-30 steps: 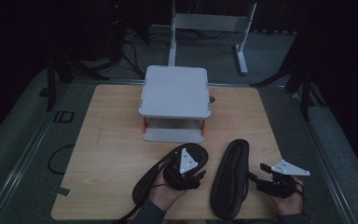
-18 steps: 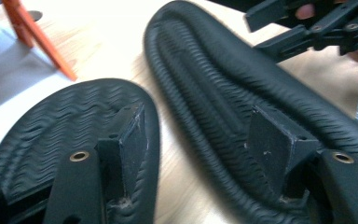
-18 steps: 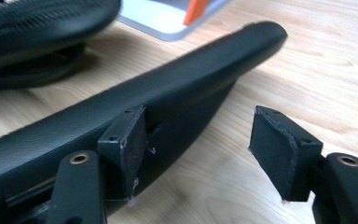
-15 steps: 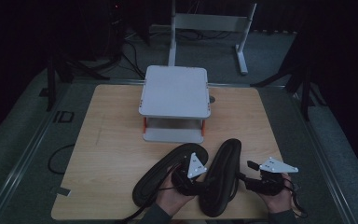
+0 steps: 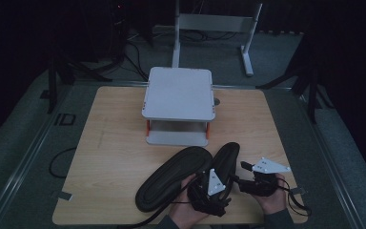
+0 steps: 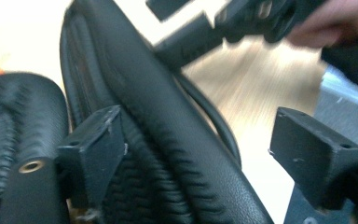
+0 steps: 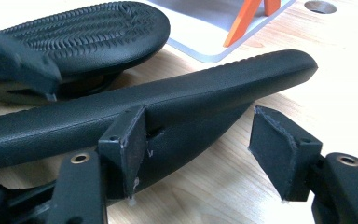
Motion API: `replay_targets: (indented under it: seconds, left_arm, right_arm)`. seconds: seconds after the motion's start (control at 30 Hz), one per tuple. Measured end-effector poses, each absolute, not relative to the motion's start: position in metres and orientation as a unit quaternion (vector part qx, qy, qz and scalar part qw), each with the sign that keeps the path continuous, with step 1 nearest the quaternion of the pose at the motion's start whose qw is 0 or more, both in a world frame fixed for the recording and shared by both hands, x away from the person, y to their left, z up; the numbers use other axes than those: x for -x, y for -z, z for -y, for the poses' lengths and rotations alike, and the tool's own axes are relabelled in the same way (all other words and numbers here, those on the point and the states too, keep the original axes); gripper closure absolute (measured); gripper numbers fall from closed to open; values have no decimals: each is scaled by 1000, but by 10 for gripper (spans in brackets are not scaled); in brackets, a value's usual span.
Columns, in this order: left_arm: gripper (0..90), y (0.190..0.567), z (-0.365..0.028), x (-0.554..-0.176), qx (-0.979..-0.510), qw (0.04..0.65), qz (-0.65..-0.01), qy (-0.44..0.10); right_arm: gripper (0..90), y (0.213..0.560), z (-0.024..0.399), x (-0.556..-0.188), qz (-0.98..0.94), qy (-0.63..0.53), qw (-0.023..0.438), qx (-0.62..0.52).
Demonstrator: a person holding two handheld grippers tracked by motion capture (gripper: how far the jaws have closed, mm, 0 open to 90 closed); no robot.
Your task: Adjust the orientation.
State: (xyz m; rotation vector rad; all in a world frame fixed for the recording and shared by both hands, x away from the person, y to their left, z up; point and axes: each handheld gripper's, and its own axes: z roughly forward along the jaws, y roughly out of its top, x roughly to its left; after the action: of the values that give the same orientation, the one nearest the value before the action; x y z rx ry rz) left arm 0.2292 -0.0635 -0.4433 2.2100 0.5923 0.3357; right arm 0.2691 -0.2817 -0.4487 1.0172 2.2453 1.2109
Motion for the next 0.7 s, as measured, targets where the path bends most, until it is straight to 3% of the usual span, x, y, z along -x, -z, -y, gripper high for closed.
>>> replay_targets:
  seconds: [0.1, 0.23, 0.47, 0.7]
  left_arm:
    - [182, 450, 67, -231, -884, 371, -237, -159]
    - [343, 452, 57, -236, -877, 375, -256, -157]
    - [432, 444, 43, -244, -864, 400, -273, -138]
    - [473, 440, 38, -249, -855, 417, -280, -130]
  right_arm:
    - [356, 449, 282, -269, -803, -431, 196, -362]
    - [353, 449, 283, -268, -803, -430, 201, -360]
    - [353, 450, 306, -264, -789, -426, 214, -389]
    - [357, 476, 311, -275, -793, -406, 184, -415]
